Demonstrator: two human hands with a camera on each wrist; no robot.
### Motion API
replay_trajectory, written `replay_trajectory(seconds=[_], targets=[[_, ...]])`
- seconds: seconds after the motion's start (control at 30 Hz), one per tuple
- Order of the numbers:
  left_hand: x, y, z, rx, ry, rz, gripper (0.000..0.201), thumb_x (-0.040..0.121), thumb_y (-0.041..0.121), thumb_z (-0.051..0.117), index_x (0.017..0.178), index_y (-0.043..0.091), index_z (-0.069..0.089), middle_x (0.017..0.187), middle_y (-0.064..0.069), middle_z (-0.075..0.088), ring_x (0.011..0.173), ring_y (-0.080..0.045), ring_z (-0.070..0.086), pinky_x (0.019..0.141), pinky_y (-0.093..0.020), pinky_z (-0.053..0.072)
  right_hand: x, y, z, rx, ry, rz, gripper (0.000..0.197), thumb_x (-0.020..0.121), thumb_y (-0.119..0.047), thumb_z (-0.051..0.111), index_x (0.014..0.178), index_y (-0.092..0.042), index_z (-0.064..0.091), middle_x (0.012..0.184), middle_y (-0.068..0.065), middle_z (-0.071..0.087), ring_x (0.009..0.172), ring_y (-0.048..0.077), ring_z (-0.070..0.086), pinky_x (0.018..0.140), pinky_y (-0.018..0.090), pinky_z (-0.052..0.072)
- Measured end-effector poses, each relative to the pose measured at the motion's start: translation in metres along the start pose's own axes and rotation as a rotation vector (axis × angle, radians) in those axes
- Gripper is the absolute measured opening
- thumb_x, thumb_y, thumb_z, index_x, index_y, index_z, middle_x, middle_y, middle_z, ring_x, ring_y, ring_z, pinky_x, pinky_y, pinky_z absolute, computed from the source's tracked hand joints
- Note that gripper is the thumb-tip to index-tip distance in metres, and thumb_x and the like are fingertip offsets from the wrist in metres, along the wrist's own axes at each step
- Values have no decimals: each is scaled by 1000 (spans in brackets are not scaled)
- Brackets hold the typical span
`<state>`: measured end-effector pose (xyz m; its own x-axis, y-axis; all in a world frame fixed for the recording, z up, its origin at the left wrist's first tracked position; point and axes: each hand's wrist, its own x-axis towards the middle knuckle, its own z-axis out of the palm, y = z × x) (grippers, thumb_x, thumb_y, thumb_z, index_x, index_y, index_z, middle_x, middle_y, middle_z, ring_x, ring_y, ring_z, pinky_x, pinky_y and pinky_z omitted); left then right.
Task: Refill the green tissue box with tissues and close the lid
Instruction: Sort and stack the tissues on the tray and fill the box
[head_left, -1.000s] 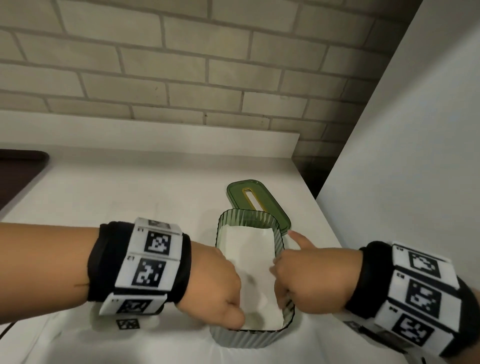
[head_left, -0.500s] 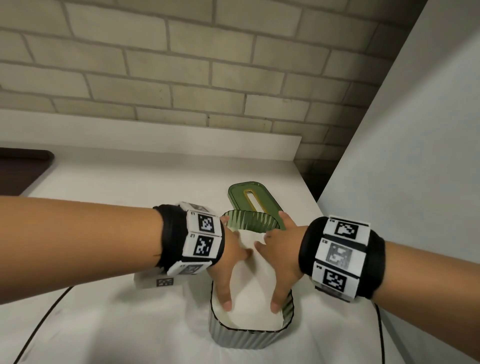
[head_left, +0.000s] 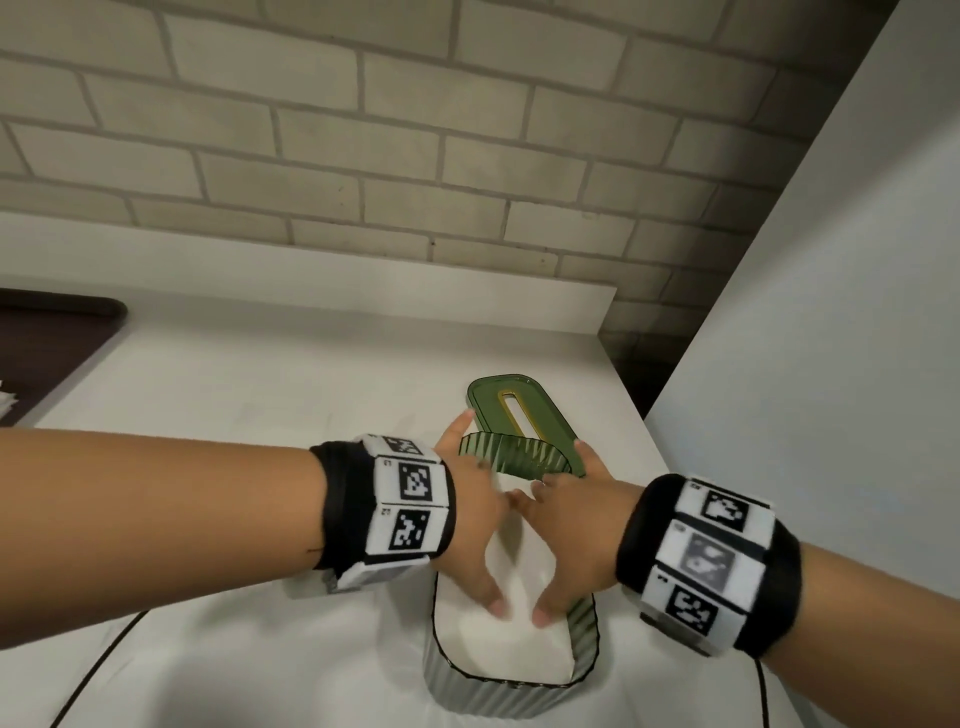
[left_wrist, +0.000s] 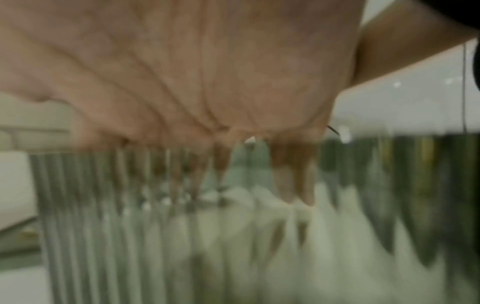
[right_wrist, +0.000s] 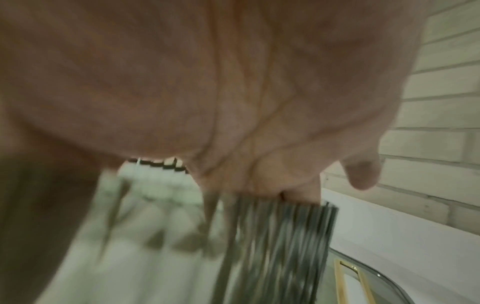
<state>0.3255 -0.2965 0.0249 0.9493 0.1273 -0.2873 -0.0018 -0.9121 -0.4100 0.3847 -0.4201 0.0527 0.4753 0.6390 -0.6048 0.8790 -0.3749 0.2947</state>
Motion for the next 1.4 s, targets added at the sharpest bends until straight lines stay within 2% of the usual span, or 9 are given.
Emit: replay_trajectory(seconds=[0.1,0.3,0.43,0.53,0.63,0.77,1.07,1.23,1.4], targets=[[-18,-32,-27,-166,104,286,77,80,71,41,142,25,33,141,0,44,135,-19,36,113,-57,-13,-22,9,-5,241,176,-52,74,81,-64,52,142,-26,32,133,-4,50,133,15,38,112,52,-14],[-34,-100,-3,-689,257,129,69,76,73,44,133,34,42,134,11,48,116,-9,48,104,-27,32,-65,17,-3,549,384,-68,67,79,-71,42,141,-51,25,142,-30,35,131,-9,30,120,32,-3],[-48,-139,33,-842,282,-83,46,86,50,55,128,33,49,129,13,52,115,-7,49,82,-17,32,-83,6,0,655,481,-6,65,65,-86,28,128,-70,20,125,-51,35,99,-12,51,114,16,12],[-62,-158,64,-879,274,-208,45,87,49,54,128,32,49,130,11,52,114,-8,49,82,-19,34,-90,-14,-7,738,560,66,68,53,-88,28,119,-79,12,112,-67,19,106,-37,25,103,-4,2],[-77,-169,95,-847,200,-326,48,87,51,52,131,31,46,133,8,49,117,-11,48,89,-22,37,-92,-43,-16,895,676,68,68,45,-91,36,112,-78,32,115,-58,33,111,-31,33,89,1,37],[-99,-178,125,-912,133,-417,49,87,51,53,131,31,45,135,6,49,119,-12,48,94,-23,36,-87,-84,-34,991,778,-7,58,55,-79,50,112,-69,47,113,-42,53,104,-17,52,59,5,49],[-165,-173,169,-1199,219,-515,53,85,50,57,133,36,41,136,17,42,123,-2,42,90,-18,33,-22,-151,-74,1207,787,-127,42,70,-56,61,111,-53,54,116,-35,51,110,-17,46,78,-4,38],[-197,-157,198,-1502,253,-500,40,80,42,67,117,39,52,121,22,54,113,2,52,86,-14,42,56,-175,-82,1148,516,29,40,84,-42,62,123,-34,52,126,-12,50,105,4,55,75,12,40],[-214,-158,220,-1764,275,-575,55,59,60,66,108,40,56,115,20,60,110,3,56,86,-15,43,115,-179,-95,1148,233,205,59,85,-42,62,135,-17,43,137,4,46,117,23,53,98,37,47]])
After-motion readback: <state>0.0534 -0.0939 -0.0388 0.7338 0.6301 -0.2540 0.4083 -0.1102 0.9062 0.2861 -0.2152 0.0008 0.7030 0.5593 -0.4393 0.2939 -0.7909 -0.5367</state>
